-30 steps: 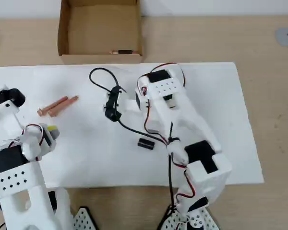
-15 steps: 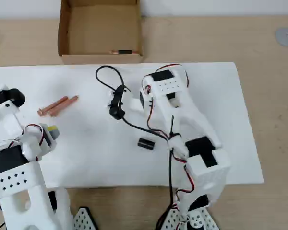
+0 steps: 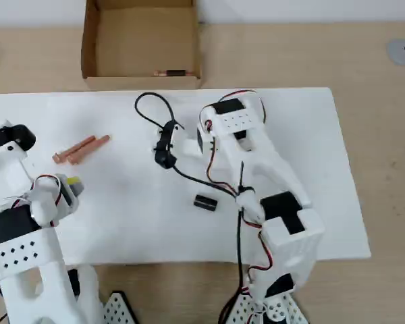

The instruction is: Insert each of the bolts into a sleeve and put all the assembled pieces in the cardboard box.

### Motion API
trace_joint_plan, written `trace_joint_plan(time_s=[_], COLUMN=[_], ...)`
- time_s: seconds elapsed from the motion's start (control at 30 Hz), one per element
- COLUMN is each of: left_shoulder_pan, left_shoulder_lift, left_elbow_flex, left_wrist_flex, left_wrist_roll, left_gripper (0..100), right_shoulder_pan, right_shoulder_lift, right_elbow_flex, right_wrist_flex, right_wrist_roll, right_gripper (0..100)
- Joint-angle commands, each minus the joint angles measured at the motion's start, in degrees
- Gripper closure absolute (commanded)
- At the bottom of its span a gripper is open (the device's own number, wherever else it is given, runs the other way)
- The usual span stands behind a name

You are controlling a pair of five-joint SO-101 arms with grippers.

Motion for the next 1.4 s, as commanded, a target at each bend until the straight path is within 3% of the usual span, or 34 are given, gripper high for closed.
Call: trace_joint_plan(time_s=[0.0,0.33,0.57,0.97,1.37], left_shoulder_pan=[0.53,0.53,0.53,0.53,0.18], left_shoulder_lift=[-0.92,-0.92,-0.92,-0.92,-0.92], left_elbow_flex=[-0.35,-0.62,-0.70,-0.70,-0.70], left_wrist_flex=[-0.70,-0.62,-0.62,-0.53,-0.79], left_wrist_roll=[-0.35,-0.35,-0.35,-0.35,-0.09], left_gripper=[75,75,75,75,75], right_shoulder_pan=[0.92,1.19,1.27,1.89,1.71], right_shoulder_lift=[1.01,1.27,0.84,0.84,-4.44], right_elbow_flex=[-1.01,-2.51,-4.79,-29.23,-31.16], right_wrist_flex=[0.35,0.44,1.49,18.64,18.90], right_wrist_roll=[0.53,0.35,0.35,0.35,-2.29], right_gripper=[85.7,98.9,98.7,98.7,98.7])
